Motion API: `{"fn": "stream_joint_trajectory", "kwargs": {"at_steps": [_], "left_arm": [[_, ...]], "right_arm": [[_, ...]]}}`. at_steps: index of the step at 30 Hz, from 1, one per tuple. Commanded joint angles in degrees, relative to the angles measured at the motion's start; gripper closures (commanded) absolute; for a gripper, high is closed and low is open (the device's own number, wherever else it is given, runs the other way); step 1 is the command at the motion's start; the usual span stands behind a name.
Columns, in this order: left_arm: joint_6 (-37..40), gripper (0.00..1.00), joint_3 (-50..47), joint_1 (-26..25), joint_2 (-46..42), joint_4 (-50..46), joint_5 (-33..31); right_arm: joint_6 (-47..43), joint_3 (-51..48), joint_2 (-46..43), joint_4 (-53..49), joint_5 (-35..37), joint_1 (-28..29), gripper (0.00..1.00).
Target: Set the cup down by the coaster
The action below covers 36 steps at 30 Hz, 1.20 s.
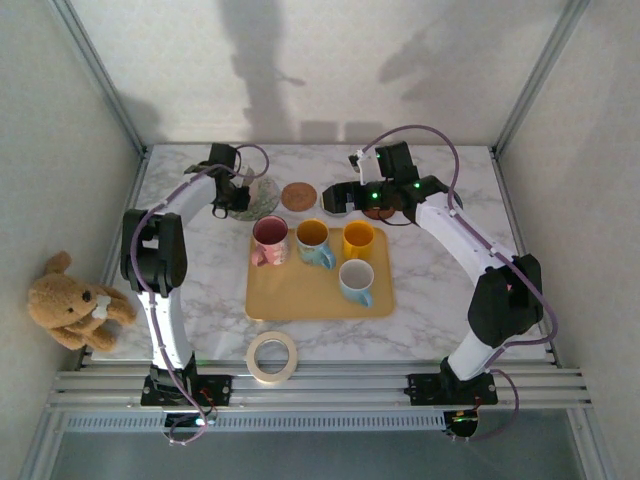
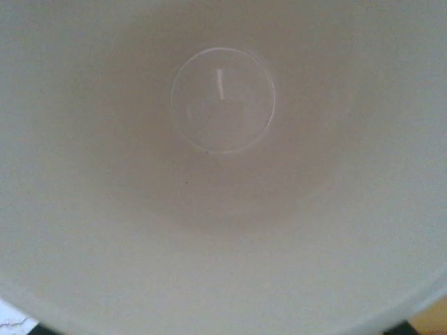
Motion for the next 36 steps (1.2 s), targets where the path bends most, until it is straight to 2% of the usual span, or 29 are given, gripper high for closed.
{"fn": "stream_joint_trajectory", "kwargs": {"at_steps": [1,4,11,16,25,30,36], "left_arm": [[0.7,0.77,2.6,0.6,0.0,1.8,-0.9],[0.7,0.74,2.6,0.6,-0.2,1.4,-0.6],[0.5,0.72,2.4,0.6,-0.7,1.0,-1.0],[0.4,0.54,1.5,0.6,-2.0,1.1,-1.4],[-0.5,0.30,0.2,0.8,-5.8,-0.2,-2.7],[-1.2,0.18,1.2,0.8,-10.1,-1.2,-4.2],[-2.9,0.04,2.8,0.7,-17.4,-1.9,-2.5]], "right_arm": [[-0.7,1.5,0.6,-0.7,0.1,0.6,0.01],[-0.7,1.5,0.5,-0.7,0.2,0.5,0.01],[-0.9,0.9,-0.1,-0.7,0.4,0.5,0.01],[-1.0,0.5,-0.6,-0.8,0.6,0.5,0.01],[-0.7,0.6,-1.6,-0.6,1.1,0.5,0.01],[-0.9,-0.1,-3.5,-0.6,1.8,0.5,0.01],[-1.5,-0.9,-6.3,-0.5,2.7,0.5,0.01]]}}
